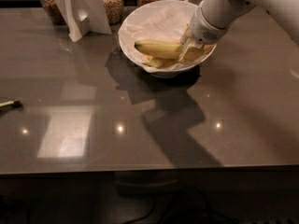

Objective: Pick banana from white bowl

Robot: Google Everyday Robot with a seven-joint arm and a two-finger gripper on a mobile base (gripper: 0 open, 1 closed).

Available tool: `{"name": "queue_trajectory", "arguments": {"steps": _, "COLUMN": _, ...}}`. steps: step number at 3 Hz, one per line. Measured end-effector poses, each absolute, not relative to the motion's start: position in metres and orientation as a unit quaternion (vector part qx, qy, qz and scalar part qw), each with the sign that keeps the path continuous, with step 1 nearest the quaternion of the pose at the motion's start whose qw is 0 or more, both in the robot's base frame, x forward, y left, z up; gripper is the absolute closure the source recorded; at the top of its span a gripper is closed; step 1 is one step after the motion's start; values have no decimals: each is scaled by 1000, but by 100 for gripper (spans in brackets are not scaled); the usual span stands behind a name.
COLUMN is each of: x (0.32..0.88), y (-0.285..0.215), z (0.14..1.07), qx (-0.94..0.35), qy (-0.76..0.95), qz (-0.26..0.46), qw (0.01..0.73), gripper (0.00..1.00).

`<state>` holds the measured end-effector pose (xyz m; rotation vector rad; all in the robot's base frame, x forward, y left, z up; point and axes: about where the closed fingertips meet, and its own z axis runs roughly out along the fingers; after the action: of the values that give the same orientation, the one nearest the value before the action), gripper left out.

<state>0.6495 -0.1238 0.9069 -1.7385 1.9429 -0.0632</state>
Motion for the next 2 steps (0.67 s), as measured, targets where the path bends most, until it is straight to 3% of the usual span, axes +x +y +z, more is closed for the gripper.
{"name": "queue_trajectory", "arguments": {"steps": 1, "x": 649, "y": -124, "z": 910, "qx": -643, "qy": 718, "qz": -27, "qw": 263, "gripper": 97}}
{"name": "queue_trajectory", "arguments": {"steps": 2, "x": 645, "y": -123, "z": 924, "qx": -650, "qy": 712, "qz": -35, "qw": 264, "gripper": 100}}
